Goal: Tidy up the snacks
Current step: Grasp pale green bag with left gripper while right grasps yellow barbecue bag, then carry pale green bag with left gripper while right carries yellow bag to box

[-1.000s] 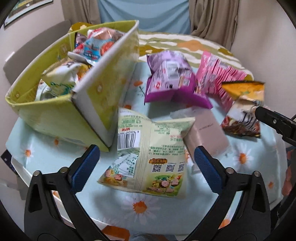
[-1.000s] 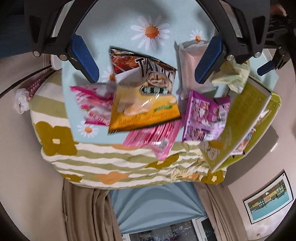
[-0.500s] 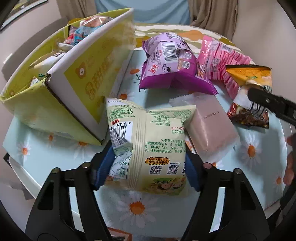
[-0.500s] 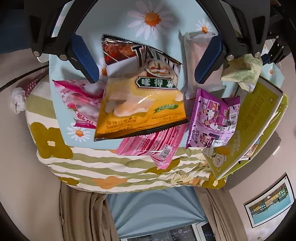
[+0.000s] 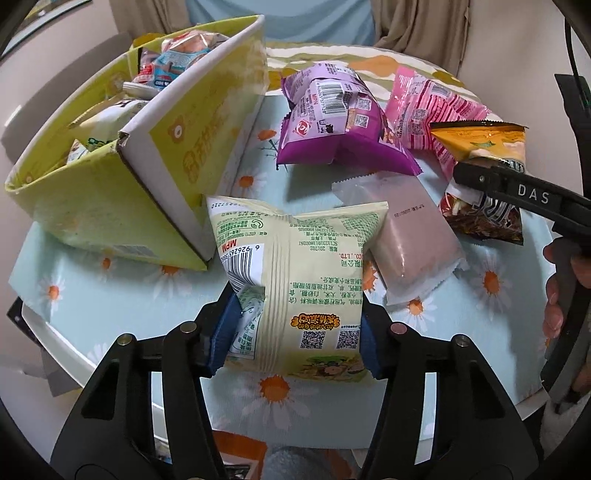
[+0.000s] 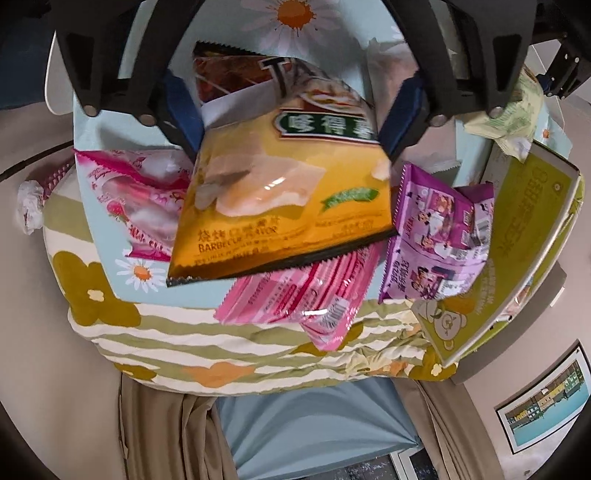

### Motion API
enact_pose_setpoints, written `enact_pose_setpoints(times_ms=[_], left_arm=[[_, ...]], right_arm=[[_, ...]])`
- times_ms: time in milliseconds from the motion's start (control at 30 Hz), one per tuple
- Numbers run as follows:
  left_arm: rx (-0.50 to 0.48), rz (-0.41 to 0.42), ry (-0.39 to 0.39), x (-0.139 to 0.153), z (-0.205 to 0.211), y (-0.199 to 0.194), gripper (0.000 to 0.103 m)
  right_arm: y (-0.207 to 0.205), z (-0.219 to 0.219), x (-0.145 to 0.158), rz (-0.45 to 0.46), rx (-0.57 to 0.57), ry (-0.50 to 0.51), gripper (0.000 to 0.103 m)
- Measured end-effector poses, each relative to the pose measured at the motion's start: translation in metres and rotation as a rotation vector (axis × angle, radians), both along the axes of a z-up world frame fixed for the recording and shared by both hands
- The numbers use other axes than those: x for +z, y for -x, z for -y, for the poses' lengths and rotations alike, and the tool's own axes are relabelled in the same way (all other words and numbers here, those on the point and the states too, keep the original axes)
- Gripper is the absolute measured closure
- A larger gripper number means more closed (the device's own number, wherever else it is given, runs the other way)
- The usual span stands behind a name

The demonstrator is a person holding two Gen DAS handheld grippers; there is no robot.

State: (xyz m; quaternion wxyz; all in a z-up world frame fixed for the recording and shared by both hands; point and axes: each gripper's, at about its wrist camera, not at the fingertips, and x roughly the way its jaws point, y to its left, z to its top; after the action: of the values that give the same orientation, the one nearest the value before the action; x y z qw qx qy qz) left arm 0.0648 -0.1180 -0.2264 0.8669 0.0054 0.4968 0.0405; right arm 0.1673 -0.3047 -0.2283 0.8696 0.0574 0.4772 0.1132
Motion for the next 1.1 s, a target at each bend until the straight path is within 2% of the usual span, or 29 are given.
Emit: enact_pose_setpoints(times_ms=[200, 467, 700, 867, 1100], left_arm=[[-0.008, 0.013, 0.008, 0.006, 0.001, 0.002, 0.053], [-0.034, 0.062, 0.013, 0.035, 0.012, 0.006, 0.054], [-0.026, 0.145, 0.059, 0.086, 0.014, 0.014, 0.054], [-0.007, 0.218, 0.058, 0.124, 0.003, 0.013, 0.054], [0.046, 0.307, 0.102, 0.172, -0.055, 0.002, 0.054]], right_arm=[[0.005, 0.004, 0.005, 0.010, 0.008, 0.005, 0.041], [0.020, 0.013, 0.033, 0.040, 0.009, -0.011, 0.042], [0.033, 0.021, 0.076, 0.081, 0.026, -0.035, 0.042], [0.040, 0.016, 0.117, 0.122, 0.057, -0.059, 0.042], [0.037, -0.021, 0.160, 0.172, 0.130, -0.112, 0.042]])
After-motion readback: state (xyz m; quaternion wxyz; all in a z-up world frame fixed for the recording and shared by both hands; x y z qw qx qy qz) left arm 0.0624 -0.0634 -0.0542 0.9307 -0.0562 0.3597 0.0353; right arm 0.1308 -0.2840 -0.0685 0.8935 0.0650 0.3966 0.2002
